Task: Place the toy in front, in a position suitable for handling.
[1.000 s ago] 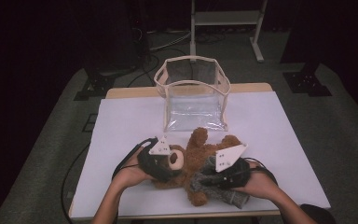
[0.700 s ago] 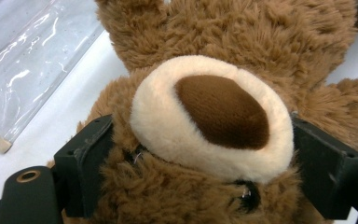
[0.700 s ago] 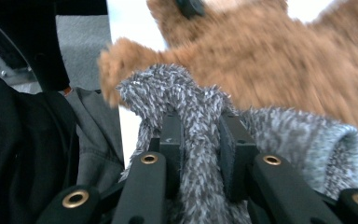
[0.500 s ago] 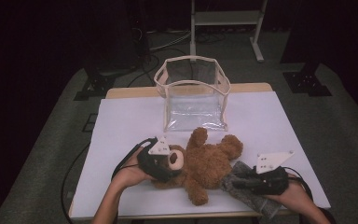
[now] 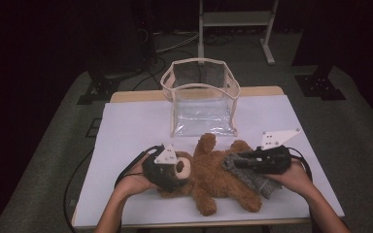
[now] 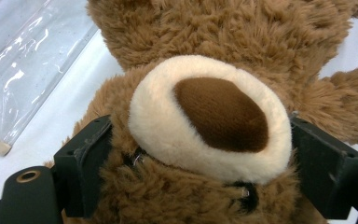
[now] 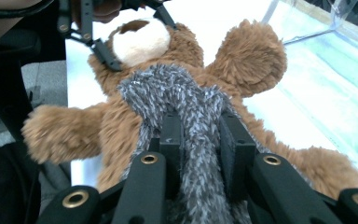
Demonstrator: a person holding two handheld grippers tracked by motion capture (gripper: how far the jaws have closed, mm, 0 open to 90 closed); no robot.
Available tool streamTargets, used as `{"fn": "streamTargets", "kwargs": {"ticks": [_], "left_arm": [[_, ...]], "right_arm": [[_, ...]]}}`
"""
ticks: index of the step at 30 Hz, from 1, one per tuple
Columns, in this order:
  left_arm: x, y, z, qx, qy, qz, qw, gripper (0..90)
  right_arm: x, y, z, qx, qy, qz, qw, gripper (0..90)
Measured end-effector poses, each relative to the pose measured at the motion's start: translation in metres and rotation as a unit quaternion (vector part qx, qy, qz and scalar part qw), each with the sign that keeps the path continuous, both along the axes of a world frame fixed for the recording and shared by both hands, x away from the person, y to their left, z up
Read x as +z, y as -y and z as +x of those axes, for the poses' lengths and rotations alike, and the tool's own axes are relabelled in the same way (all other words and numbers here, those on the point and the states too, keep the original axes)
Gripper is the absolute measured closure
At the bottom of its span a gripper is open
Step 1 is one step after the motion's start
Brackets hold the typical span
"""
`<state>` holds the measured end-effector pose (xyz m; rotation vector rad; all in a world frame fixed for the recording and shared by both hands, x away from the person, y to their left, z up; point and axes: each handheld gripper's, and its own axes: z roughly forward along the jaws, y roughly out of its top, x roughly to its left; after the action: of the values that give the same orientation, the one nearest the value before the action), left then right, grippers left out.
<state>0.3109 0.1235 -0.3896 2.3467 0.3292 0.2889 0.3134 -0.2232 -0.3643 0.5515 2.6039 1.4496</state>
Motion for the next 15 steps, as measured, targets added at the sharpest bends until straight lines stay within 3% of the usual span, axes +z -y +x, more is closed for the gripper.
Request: {"fn": "streamTargets", "kwargs": {"ticks": [2, 7, 11, 13, 15], "left_arm": [[0.000, -0.001, 0.000, -0.002, 0.000, -0.001, 1.0000, 14.6], [0.011, -0.004, -0.004, -0.021, 0.003, -0.008, 0.9997, 13.6], [0.022, -0.005, -0.011, -0.044, -0.001, -0.034, 0.9985, 15.3], [0.026, -0.004, -0.013, -0.050, -0.001, -0.040, 0.9980, 22.4], [0.024, -0.003, -0.013, -0.056, -0.006, -0.029, 0.9980, 26.7]], "right_arm": [[-0.008, -0.006, 0.001, 0.004, -0.004, -0.014, 0.9999, 72.7], [-0.018, -0.005, -0.007, 0.009, -0.020, 0.006, 0.9997, 72.7], [-0.025, -0.002, -0.020, 0.024, -0.026, 0.016, 0.9992, 72.7], [-0.026, -0.002, -0.023, 0.028, -0.024, 0.018, 0.9992, 72.7], [-0.026, -0.001, -0.029, 0.032, -0.015, 0.016, 0.9993, 72.7]]}}
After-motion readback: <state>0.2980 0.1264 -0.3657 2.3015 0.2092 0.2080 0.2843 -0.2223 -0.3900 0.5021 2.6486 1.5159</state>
